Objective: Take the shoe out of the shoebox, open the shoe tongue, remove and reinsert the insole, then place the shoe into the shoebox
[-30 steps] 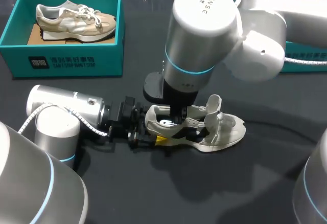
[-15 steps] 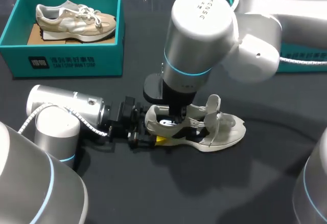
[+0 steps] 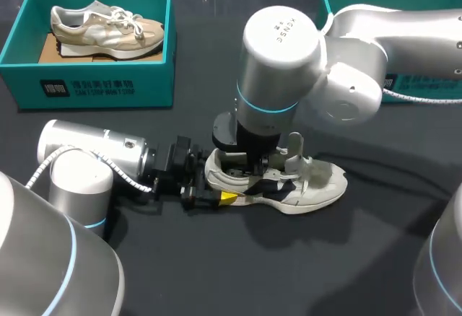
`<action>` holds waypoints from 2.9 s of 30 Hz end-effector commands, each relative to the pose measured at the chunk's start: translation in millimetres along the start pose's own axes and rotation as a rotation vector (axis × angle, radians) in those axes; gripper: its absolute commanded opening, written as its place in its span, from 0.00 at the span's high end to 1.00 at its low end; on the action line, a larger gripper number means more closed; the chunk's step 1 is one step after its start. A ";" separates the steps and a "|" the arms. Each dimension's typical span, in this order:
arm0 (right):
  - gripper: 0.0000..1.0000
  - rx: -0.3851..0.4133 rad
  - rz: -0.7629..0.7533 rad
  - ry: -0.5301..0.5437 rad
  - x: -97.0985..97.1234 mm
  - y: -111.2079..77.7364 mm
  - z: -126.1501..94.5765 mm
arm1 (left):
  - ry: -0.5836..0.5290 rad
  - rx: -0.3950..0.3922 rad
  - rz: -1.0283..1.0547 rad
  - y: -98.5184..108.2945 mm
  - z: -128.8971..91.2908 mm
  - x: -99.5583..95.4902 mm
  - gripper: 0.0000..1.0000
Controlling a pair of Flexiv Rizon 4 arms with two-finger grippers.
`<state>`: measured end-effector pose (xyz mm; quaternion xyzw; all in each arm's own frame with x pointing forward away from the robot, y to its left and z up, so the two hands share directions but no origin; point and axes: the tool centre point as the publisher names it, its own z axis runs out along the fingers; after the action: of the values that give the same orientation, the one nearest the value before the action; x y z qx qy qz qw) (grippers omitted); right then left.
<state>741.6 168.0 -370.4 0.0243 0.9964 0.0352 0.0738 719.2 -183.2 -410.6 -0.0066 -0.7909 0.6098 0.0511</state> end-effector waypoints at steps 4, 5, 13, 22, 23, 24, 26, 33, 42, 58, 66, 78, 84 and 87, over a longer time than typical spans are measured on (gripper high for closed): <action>0.83 -0.028 0.045 0.003 -0.9 -32.1 11.1 | -0.002 0.000 0.000 1.9 -0.6 -0.6 1.00; 0.75 -0.028 0.047 0.004 -0.5 -35.7 11.5 | -0.002 0.000 0.000 1.9 -0.6 -0.6 1.00; 0.45 -0.026 0.061 0.033 2.0 -48.8 18.5 | -0.002 0.000 0.000 1.9 -0.6 -0.6 1.00; 0.27 -0.013 0.041 0.134 5.0 -44.9 43.5 | -0.002 0.000 0.000 1.9 -0.6 -0.6 1.00; 0.33 -0.017 0.036 0.150 6.7 -43.6 47.0 | -0.002 0.000 0.000 1.9 -0.6 -0.6 1.00; 0.37 -0.014 0.031 0.162 9.5 -41.5 49.8 | -0.002 0.000 0.000 1.9 -0.6 -0.6 1.00; 0.51 -0.016 0.029 0.192 15.1 -39.0 54.2 | -0.002 0.000 0.000 1.9 -0.6 -0.6 1.00; 0.98 -0.020 0.044 0.241 34.8 -38.6 58.0 | -0.002 0.000 0.000 1.9 -0.6 -0.6 1.00; 1.00 -0.044 0.069 0.221 44.7 -47.6 45.1 | -0.002 0.000 0.000 1.9 -0.6 -0.6 1.00; 1.00 -0.377 0.036 0.162 34.5 -63.6 1.2 | -0.002 0.000 0.000 1.9 -0.6 -0.6 1.00; 1.00 -0.580 -0.053 0.130 24.3 -68.1 -18.3 | -0.002 0.000 0.000 1.9 -0.6 -0.6 1.00; 1.00 -0.613 -0.176 0.129 12.4 -49.5 -36.7 | -0.002 0.000 0.000 1.9 -0.6 -0.6 1.00; 1.00 -0.597 -0.258 0.139 8.5 -24.4 -45.8 | -0.002 0.000 0.000 1.9 -0.6 -0.6 1.00; 1.00 -0.585 -0.288 0.151 6.5 -14.0 -46.3 | -0.002 0.000 0.000 1.9 -0.6 -0.6 1.00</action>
<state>718.4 134.8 -328.2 -0.1361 0.9342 0.3291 0.0197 719.3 -182.3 -410.8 -0.0067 -0.7908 0.6099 0.0509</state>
